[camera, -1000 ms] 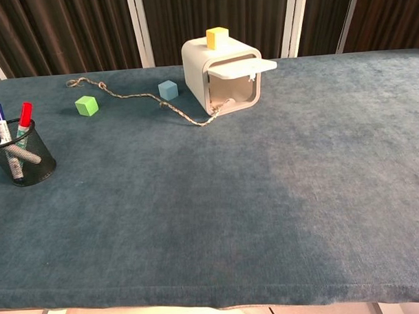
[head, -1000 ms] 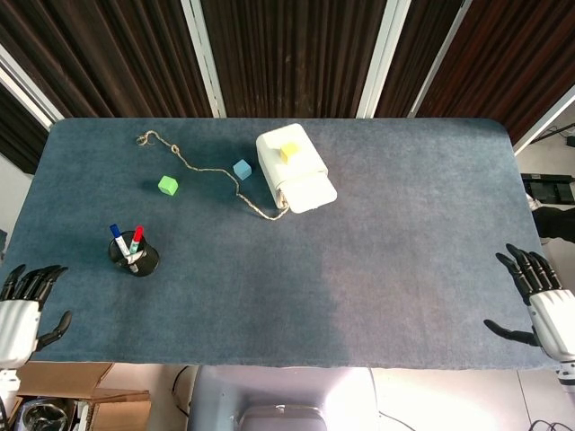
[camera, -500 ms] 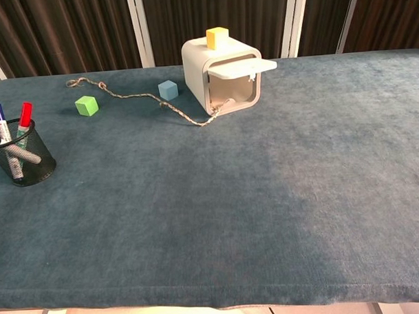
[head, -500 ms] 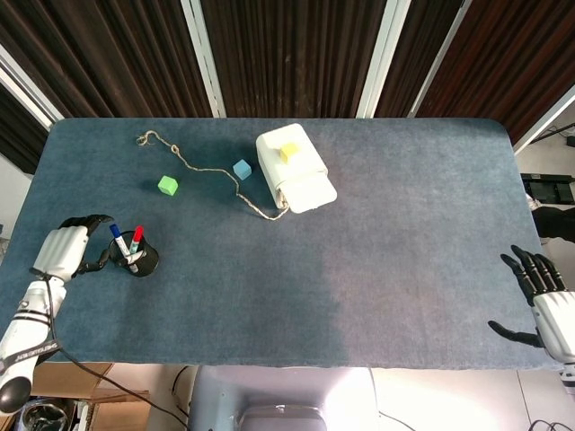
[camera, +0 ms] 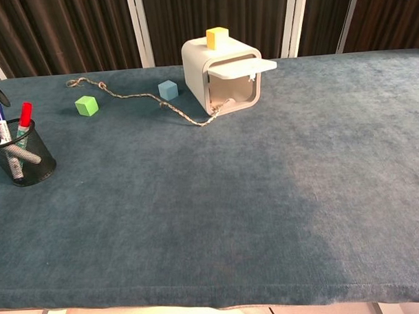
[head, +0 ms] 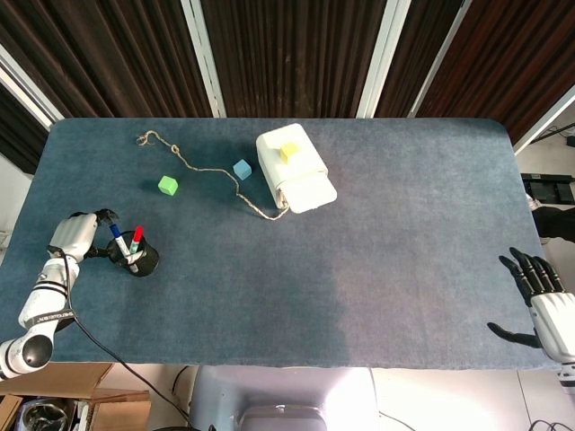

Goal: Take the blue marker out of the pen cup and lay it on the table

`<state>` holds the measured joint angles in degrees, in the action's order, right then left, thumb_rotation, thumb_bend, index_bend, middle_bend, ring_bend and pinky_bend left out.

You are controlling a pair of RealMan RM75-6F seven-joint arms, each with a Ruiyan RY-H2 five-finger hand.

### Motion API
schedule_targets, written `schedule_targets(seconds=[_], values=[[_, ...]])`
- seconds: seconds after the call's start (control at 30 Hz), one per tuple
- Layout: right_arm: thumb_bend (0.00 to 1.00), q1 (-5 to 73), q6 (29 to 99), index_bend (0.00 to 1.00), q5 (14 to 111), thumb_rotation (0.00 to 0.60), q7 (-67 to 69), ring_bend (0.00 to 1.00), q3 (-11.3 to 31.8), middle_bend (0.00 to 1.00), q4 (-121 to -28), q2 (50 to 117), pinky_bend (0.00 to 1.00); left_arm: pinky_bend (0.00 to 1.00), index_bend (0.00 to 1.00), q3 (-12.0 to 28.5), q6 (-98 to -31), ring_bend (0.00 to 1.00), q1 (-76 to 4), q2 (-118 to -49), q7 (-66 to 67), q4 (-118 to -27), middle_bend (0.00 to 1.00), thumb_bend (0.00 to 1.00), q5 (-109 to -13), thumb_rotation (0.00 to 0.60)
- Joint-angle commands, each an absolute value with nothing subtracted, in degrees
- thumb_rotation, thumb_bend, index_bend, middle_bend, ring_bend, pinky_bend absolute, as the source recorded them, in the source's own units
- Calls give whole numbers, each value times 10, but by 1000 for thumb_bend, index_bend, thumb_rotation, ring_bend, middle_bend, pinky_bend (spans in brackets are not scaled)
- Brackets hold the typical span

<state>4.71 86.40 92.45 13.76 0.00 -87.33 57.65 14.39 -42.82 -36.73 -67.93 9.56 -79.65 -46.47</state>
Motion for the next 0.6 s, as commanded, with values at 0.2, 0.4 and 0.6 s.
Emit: schedule_targets(seconds=[0.2, 0.4, 0.6], values=[[0, 49, 861, 0, 926, 600, 137, 0, 0, 24, -874, 577, 26, 190, 338, 130, -451, 362, -374, -683, 116, -804, 383, 386, -456, 600], [0, 49, 858, 0, 924, 600, 139, 0, 0, 24, -871, 579, 27, 211, 380, 128, -460, 406, -380, -688, 119, -801, 430, 386, -446, 600], [0, 48, 858, 0, 924, 600, 140, 0, 0, 24, -871, 579, 27, 267, 457, 126, -466, 486, -389, -700, 129, -790, 518, 385, -437, 600]])
